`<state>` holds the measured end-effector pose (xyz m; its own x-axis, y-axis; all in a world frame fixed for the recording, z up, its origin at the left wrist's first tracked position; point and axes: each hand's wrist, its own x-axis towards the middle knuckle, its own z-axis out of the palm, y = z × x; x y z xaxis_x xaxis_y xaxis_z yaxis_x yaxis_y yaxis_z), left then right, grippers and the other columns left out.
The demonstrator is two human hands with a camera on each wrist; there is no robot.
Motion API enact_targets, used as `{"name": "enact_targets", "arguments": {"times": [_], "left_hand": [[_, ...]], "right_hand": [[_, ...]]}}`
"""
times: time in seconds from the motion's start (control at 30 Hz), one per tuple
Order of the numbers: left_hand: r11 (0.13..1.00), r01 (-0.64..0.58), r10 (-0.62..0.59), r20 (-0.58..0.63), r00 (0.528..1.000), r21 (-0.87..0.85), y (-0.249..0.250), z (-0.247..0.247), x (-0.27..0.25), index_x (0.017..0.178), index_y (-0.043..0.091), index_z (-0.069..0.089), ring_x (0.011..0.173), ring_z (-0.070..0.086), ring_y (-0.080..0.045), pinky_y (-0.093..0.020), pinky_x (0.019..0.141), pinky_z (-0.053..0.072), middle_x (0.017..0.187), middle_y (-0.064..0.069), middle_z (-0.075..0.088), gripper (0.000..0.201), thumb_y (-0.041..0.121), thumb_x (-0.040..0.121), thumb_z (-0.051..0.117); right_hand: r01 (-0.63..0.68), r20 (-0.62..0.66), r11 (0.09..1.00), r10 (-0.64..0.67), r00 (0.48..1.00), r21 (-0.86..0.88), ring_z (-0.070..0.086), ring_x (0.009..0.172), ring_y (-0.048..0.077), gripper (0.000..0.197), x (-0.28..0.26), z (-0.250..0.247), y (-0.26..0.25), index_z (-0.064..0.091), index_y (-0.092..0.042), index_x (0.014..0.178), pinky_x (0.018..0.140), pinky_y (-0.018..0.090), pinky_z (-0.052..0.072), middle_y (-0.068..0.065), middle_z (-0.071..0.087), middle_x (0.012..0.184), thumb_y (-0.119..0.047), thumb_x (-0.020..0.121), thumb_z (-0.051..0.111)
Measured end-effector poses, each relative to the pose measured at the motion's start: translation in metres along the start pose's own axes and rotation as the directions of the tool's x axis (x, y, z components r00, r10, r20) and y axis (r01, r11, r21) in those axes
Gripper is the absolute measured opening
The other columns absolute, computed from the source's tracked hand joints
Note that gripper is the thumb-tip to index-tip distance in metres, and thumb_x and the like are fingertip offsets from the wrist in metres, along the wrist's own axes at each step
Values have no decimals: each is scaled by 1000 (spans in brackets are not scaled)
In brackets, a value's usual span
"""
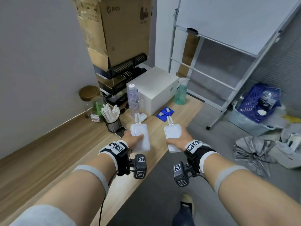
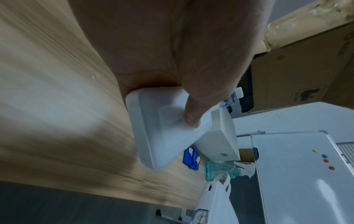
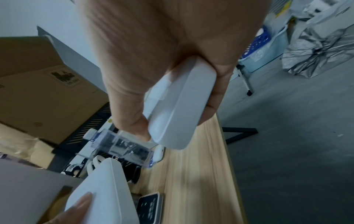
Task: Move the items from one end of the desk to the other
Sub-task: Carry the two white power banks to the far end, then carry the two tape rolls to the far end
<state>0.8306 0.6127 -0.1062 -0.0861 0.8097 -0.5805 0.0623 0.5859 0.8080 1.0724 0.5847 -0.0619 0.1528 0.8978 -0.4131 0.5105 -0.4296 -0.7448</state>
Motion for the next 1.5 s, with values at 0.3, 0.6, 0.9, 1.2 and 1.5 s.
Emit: {"name": "enact_targets", "arguments": {"times": [0.3,0.6,0.9,1.2,1.5], "left_hand": [[984,123,-147,-195,970,-132,21,103,11,121,2,54,97,69,-40,-60,79,57,112,-21,68,58,25,75,79],[950,280,-314,-410,856,-141,-35,91,24,128,3,45,102,66,-39,-54,84,58,121,-17,63,79,39,63,73],[942,330,-271,-452,850,55,-34,91,43,127,4,47,95,59,-27,-32,78,46,117,-8,62,57,39,87,68],[902,401,-270,-516,813,161,-21,84,48,113,13,51,89,54,-22,-30,74,40,100,-1,58,48,48,85,68],[939,342,-308,-521,796,-34,-21,79,13,102,21,54,88,73,-26,-44,86,59,93,-7,72,30,32,82,72]], "right_hand": [[63,184,986,-34,982,-153,59,105,25,86,114,-72,28,38,-25,133,93,39,52,1,60,114,-32,57,78],[253,479,941,-118,870,-227,55,119,31,81,157,-20,22,30,-22,147,102,38,45,6,55,134,-34,82,75],[282,501,923,-119,857,-263,52,127,33,76,181,25,3,28,-20,150,106,37,42,12,52,141,-19,87,70],[220,289,863,-90,953,-455,55,117,38,65,191,42,2,43,-21,139,100,44,47,18,52,131,-35,82,72],[309,268,834,-202,942,-456,52,121,36,46,174,26,-12,49,-16,128,96,43,46,16,51,132,-27,87,67]]}}
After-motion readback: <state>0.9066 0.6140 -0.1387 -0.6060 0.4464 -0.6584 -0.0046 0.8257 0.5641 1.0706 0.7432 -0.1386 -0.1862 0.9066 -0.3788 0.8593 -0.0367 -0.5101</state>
